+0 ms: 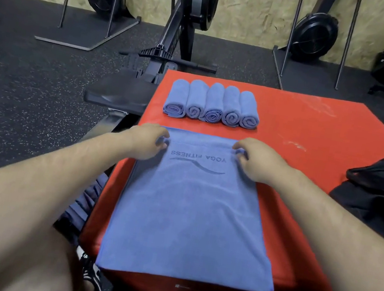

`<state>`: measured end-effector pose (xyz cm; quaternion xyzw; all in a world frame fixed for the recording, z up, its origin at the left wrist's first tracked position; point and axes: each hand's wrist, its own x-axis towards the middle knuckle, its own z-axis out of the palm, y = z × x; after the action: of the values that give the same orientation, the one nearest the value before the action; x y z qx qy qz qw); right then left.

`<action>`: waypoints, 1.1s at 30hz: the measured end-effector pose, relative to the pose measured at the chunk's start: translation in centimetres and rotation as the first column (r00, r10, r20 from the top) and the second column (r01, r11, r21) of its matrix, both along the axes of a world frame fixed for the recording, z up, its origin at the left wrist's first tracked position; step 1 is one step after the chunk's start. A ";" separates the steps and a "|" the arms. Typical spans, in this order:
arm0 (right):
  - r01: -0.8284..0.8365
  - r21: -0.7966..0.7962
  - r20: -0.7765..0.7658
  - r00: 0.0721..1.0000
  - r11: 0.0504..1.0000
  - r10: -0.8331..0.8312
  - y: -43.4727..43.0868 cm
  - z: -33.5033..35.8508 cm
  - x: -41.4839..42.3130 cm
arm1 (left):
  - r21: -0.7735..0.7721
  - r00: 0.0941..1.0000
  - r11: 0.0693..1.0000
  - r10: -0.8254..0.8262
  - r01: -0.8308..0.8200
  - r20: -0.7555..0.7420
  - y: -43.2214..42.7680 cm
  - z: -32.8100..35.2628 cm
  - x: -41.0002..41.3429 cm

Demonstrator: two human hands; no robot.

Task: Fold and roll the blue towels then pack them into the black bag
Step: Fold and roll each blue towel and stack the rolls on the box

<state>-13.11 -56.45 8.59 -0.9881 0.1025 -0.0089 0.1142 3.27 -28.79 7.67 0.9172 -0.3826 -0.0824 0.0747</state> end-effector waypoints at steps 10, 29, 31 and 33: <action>0.067 0.158 -0.051 0.997 0.985 -0.060 -3.6 -1.6 2.7 | -0.117 1.000 0.993 0.029 -0.030 -0.010 0.2 -1.8 3.7; 0.298 0.096 0.046 0.952 0.950 -0.303 -3.7 -3.1 5.3 | -0.309 0.944 0.893 0.324 -0.326 -0.060 -2.0 -2.5 4.8; 0.298 0.108 0.026 0.953 0.948 -0.302 -3.3 -3.3 5.4 | -0.278 0.959 0.920 0.281 -0.276 -0.024 -2.0 -2.9 5.0; 0.294 0.116 0.030 0.954 0.949 -0.299 -3.3 -3.3 5.4 | -0.275 0.962 0.926 0.272 -0.260 0.006 -1.8 -3.2 5.3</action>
<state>-7.72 -59.71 5.24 -0.9531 0.2476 -0.0436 0.1684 8.55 -30.57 4.47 0.9433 -0.2638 0.0021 0.2017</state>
